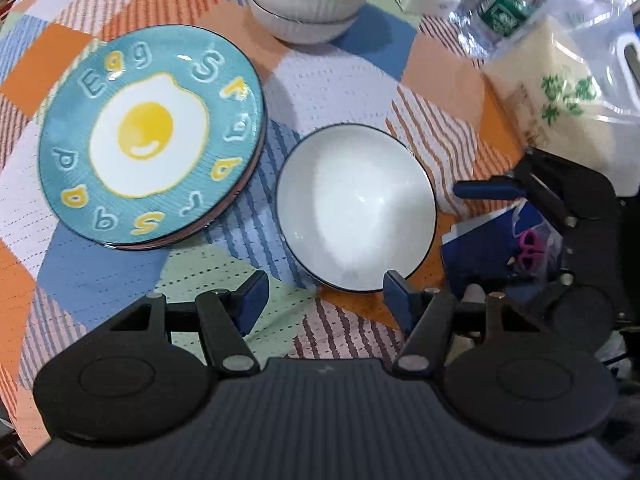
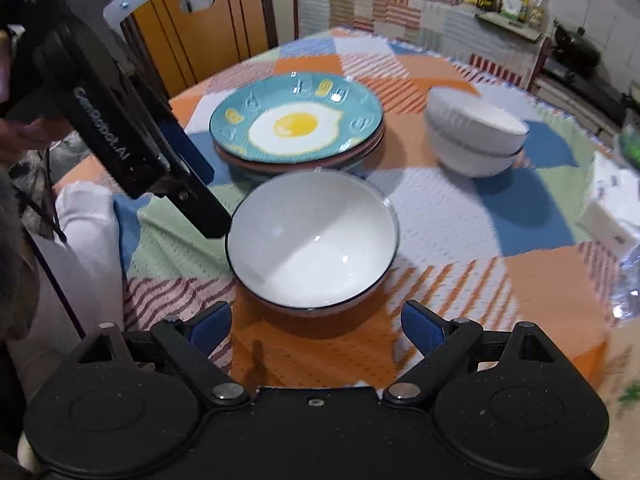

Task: Organize plates and bowls
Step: 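Move the left gripper to the remaining white bowl's rim and close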

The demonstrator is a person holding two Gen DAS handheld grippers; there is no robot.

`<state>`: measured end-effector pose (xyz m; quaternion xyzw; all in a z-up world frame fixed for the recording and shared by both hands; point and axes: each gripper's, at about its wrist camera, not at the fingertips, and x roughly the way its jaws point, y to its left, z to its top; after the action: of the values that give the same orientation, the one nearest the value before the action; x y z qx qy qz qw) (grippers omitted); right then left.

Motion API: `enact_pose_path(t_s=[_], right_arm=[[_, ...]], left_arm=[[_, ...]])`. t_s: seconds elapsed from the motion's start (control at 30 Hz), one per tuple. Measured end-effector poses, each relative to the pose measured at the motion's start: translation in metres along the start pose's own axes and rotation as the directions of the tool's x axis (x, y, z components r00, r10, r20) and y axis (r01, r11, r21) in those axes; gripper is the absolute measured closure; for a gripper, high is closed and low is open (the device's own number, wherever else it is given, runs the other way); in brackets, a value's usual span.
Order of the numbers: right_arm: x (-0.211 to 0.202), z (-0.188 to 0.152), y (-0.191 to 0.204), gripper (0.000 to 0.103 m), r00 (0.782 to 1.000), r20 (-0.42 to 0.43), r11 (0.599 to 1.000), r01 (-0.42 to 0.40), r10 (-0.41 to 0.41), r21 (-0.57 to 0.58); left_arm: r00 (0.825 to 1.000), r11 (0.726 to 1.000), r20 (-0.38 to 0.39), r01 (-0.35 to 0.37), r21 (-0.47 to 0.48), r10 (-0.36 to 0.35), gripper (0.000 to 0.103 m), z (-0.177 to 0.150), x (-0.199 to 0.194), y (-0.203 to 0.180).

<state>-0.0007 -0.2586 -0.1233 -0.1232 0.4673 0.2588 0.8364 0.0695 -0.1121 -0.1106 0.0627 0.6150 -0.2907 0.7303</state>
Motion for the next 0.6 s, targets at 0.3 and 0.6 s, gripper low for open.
enact_pose_path(t_s=[0.3, 0.6], right_arm=[[0.028, -0.001, -0.005, 0.009, 0.997, 0.021, 0.996, -0.075, 0.074, 0.05], [0.046, 0.005, -0.01, 0.008, 0.995, 0.016, 0.993, -0.103, 0.102, 0.059]], left_arm=[[0.999, 0.999, 0.026, -0.036, 0.013, 0.036, 0.05, 0.012, 0.019, -0.001], [0.998, 0.998, 0.017, -0.052, -0.033, 0.053, 0.074, 0.016, 0.032, 0.007]])
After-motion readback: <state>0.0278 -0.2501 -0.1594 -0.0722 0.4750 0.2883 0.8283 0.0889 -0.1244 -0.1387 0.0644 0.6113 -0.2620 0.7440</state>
